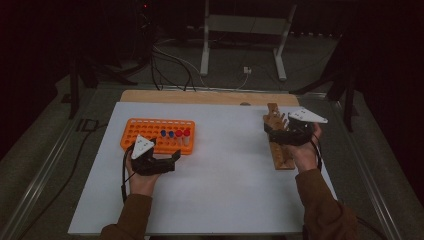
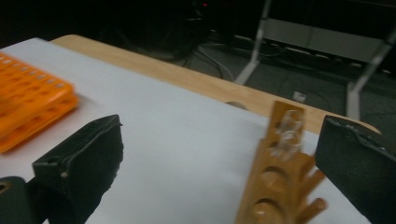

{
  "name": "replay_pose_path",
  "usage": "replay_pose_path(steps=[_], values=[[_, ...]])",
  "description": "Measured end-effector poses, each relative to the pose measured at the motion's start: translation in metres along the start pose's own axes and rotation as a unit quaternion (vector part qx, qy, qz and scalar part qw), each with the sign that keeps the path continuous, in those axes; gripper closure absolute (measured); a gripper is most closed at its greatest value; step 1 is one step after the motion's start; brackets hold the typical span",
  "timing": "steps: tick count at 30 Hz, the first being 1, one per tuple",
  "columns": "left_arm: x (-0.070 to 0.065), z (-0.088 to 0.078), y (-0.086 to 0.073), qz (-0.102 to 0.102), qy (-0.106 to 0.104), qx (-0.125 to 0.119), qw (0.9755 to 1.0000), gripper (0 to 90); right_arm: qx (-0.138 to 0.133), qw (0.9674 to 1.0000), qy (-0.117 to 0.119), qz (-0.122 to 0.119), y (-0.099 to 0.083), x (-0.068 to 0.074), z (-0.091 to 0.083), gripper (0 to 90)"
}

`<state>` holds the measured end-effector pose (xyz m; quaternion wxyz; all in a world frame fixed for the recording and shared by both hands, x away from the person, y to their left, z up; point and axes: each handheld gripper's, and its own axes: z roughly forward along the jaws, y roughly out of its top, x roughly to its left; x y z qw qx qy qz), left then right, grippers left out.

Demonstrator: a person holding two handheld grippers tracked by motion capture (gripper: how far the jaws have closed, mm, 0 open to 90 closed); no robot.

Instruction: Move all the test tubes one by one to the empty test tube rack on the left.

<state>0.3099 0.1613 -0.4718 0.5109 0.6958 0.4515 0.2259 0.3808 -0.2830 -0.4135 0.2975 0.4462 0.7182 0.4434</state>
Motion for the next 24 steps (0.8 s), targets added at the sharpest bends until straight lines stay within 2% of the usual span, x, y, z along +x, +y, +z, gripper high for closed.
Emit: replay_pose_path(steps=[5,12,14,19,22,24], values=[[-0.001,0.002,-0.001,0.004,0.001,0.004,1.0000,0.3,0.002,0.9997,-0.012,0.021,0.005,-0.018,0.007,6.8],[-0.002,0.002,-0.001,0.005,0.002,0.004,1.0000,0.3,0.027,0.9985,-0.017,0.045,0.004,-0.040,0.026,16.6],[-0.002,0.002,-0.001,0.005,0.003,0.004,1.0000,0.3,0.035,0.9980,-0.015,0.050,0.002,-0.043,0.032,23.7],[-0.002,0.001,-0.001,0.004,0.004,0.003,1.0000,0.3,0.054,0.9977,-0.017,0.038,-0.003,-0.045,0.043,48.2],[-0.001,0.001,-0.001,0.004,0.005,0.002,1.0000,0.3,0.068,0.9967,-0.029,0.034,-0.007,-0.046,0.050,57.5],[-0.001,0.001,-0.001,0.004,0.006,0.002,1.0000,0.3,0.078,0.9960,-0.029,0.030,-0.009,-0.047,0.054,61.9]])
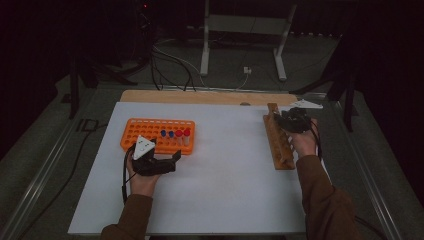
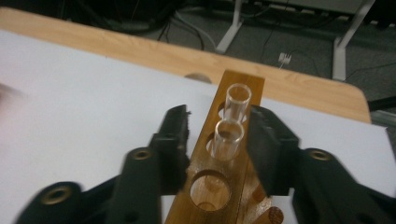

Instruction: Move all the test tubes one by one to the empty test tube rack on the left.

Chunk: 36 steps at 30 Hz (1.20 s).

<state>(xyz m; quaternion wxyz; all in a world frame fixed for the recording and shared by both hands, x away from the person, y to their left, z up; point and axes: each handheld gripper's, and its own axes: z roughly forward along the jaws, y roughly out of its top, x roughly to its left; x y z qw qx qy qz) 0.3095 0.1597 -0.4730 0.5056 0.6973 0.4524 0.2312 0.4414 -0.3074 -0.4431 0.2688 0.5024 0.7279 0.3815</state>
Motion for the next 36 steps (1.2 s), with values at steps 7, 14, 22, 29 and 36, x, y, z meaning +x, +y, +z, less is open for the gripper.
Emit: replay_pose_path(steps=[7,14,22,29,36], values=[[0.000,0.000,-0.001,-0.001,0.001,0.002,1.0000,0.3,0.018,0.9998,-0.011,-0.005,-0.002,0.000,0.009,71.8],[0.000,0.000,-0.001,0.000,0.002,0.002,1.0000,0.3,0.022,0.9996,-0.018,-0.005,-0.003,0.002,0.012,75.5],[0.000,0.001,-0.001,0.001,0.002,0.004,1.0000,0.3,0.005,0.9998,-0.019,0.000,-0.001,0.000,0.006,76.0],[-0.001,0.002,-0.001,0.002,0.003,0.005,1.0000,0.4,-0.019,0.9995,-0.023,-0.014,0.004,0.004,-0.005,76.1],[0.000,0.001,-0.001,0.001,0.004,0.005,1.0000,0.4,-0.035,0.9988,-0.025,-0.024,0.008,0.006,-0.014,76.0]])
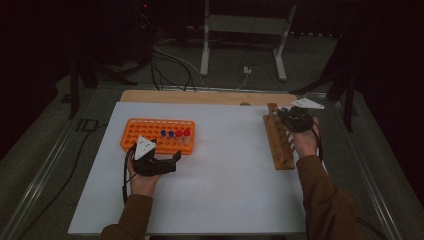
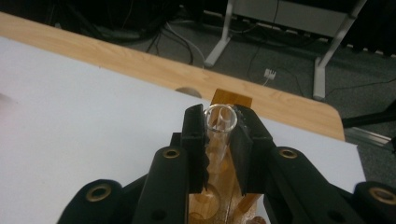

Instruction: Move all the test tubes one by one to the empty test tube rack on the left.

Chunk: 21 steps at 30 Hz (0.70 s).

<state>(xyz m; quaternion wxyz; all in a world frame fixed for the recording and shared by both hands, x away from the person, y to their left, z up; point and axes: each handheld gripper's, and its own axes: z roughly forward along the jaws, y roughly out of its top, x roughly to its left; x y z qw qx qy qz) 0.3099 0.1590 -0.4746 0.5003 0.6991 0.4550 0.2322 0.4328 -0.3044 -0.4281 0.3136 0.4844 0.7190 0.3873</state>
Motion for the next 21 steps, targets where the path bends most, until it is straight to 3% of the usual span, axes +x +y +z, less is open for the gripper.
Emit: replay_pose_path(steps=[10,21], values=[[-0.001,0.001,0.000,0.002,-0.001,0.001,1.0000,0.4,-0.042,0.9991,0.006,-0.008,0.016,-0.001,-0.025,75.9],[-0.009,0.001,0.003,0.012,-0.010,0.000,0.9999,0.4,-0.047,0.9970,0.058,-0.019,0.016,0.023,-0.031,75.8]])
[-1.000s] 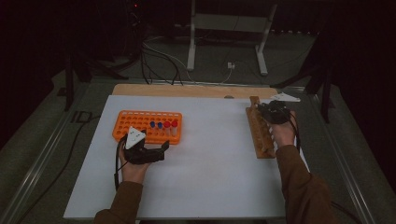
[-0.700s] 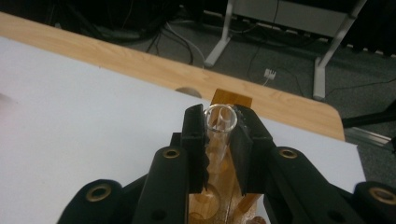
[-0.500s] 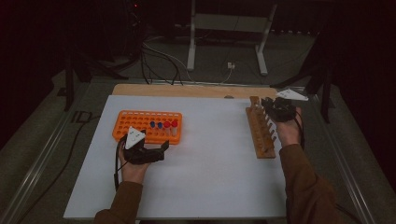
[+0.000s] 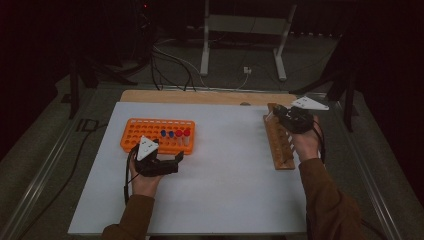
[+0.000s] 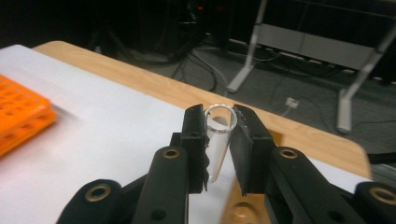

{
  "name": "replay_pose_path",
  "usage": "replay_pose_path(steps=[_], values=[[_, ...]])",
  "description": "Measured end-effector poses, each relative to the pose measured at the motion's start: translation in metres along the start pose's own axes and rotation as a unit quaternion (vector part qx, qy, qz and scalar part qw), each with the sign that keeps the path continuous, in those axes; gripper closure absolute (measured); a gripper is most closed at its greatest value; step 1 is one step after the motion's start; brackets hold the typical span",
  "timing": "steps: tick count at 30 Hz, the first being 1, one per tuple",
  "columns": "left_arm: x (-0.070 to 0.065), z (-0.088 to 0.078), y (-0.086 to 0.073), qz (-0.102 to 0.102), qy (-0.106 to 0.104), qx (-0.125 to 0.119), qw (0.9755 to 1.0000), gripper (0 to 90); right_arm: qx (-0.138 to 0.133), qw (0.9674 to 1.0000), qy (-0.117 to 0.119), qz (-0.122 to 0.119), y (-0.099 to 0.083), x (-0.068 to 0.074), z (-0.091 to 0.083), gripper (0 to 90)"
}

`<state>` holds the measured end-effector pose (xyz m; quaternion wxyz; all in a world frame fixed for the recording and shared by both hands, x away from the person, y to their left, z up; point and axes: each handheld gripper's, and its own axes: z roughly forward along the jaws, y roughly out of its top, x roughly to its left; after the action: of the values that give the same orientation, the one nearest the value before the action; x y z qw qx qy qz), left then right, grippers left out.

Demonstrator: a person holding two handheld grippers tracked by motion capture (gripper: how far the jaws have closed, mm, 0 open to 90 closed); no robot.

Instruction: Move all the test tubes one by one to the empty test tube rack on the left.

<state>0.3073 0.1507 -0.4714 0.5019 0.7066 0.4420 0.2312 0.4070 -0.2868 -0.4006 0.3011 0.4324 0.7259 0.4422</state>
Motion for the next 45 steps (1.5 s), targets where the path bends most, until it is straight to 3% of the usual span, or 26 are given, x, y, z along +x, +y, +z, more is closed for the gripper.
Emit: replay_pose_path(steps=[6,12,16,25,31,39,45], values=[[-0.014,0.002,0.004,0.018,-0.014,0.003,0.9997,0.4,0.005,0.9995,0.030,-0.007,-0.005,0.018,0.002,75.7],[-0.032,0.008,0.008,0.062,-0.027,0.016,0.9976,0.9,0.000,0.9978,0.066,-0.013,-0.006,0.036,0.001,75.7],[-0.041,0.012,0.009,0.075,-0.034,0.017,0.9965,0.9,-0.002,0.9959,0.088,-0.022,-0.006,0.049,-0.001,75.7],[-0.056,0.025,0.013,0.080,-0.041,0.015,0.9959,1.3,0.010,0.9899,0.136,-0.039,-0.010,0.078,-0.001,75.6],[-0.066,0.038,0.015,0.076,-0.050,0.012,0.9958,3.6,0.014,0.9863,0.160,-0.039,-0.015,0.094,0.000,75.6],[-0.082,0.056,0.019,0.090,-0.066,0.025,0.9934,6.2,0.017,0.9814,0.187,-0.038,-0.017,0.111,0.000,75.6],[-0.090,0.063,0.020,0.097,-0.067,0.029,0.9926,9.3,0.020,0.9777,0.207,-0.030,-0.020,0.122,0.002,75.6]])
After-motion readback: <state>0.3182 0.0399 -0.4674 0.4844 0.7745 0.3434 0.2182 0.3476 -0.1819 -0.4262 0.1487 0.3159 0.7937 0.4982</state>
